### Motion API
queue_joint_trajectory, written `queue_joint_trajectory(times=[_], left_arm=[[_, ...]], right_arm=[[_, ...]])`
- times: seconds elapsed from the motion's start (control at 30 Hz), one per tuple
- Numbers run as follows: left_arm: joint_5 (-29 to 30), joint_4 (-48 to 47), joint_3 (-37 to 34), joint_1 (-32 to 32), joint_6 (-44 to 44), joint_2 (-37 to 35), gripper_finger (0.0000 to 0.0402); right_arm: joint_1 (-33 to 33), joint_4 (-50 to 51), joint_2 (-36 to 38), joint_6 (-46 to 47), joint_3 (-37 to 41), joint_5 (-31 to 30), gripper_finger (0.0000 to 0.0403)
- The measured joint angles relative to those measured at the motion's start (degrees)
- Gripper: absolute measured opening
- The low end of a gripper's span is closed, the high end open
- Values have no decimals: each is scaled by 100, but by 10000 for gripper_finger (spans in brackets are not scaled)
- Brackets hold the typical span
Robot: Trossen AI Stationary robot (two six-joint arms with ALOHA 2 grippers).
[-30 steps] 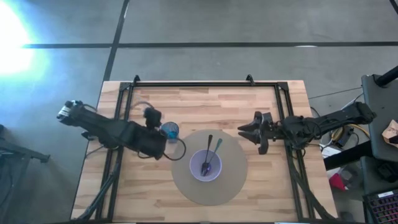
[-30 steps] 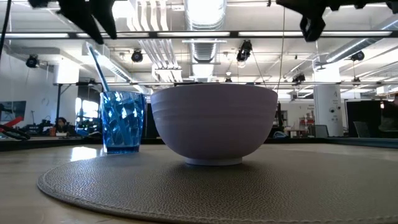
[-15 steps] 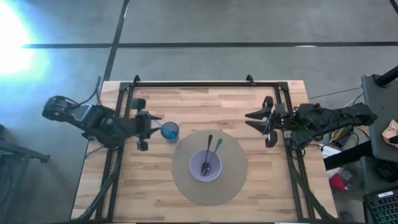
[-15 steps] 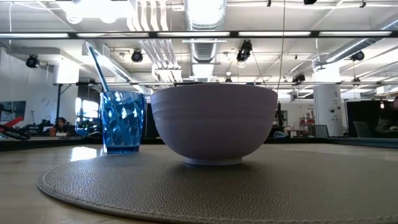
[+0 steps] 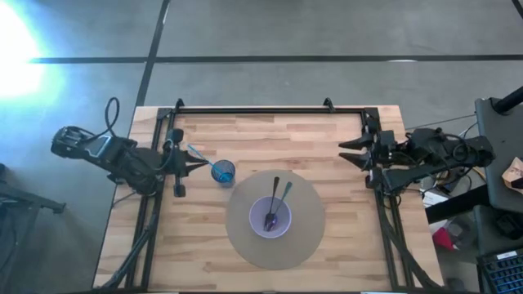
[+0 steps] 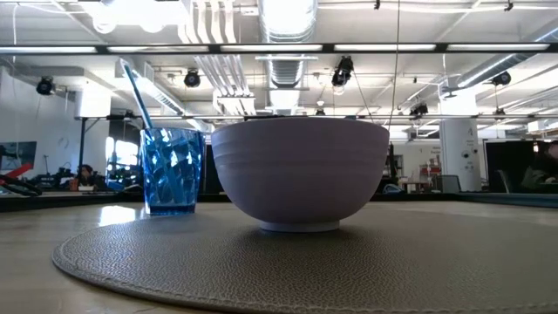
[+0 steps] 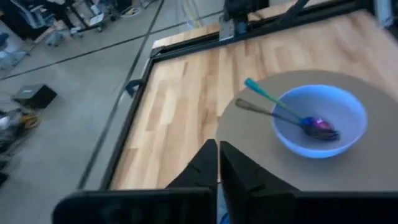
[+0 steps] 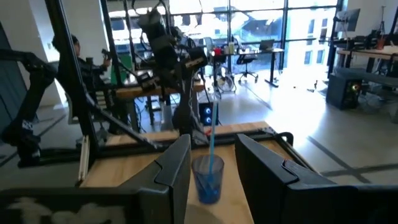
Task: Pick & Place Utensil
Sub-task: Return to Home Position
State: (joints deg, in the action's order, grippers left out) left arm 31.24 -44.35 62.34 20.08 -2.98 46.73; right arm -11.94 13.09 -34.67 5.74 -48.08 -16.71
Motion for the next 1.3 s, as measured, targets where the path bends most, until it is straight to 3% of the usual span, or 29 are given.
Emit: queue_joint_trajectory(times=[0.37, 0.73, 0.9, 1.1, 1.3], left_arm=[[-610, 1134, -1121, 0, 65, -704, 1], [-1404, 2072, -2599, -2, 305, -1853, 0], [-1718, 2605, -3256, 0, 232, -2418, 0], [-1729, 2763, -3817, -2, 206, -3053, 0], [-1724, 3068, -4181, -2, -290, -3720, 0]], right_arm=[[-1, 434, 619, 70, 399, -150, 105], [-5, 470, 954, 362, 1102, -163, 69], [-5, 470, 1063, 433, 1337, -587, 47], [-3, 469, 1354, 148, 1390, -782, 13], [-1, 452, 1940, 21, 1422, -793, 8]])
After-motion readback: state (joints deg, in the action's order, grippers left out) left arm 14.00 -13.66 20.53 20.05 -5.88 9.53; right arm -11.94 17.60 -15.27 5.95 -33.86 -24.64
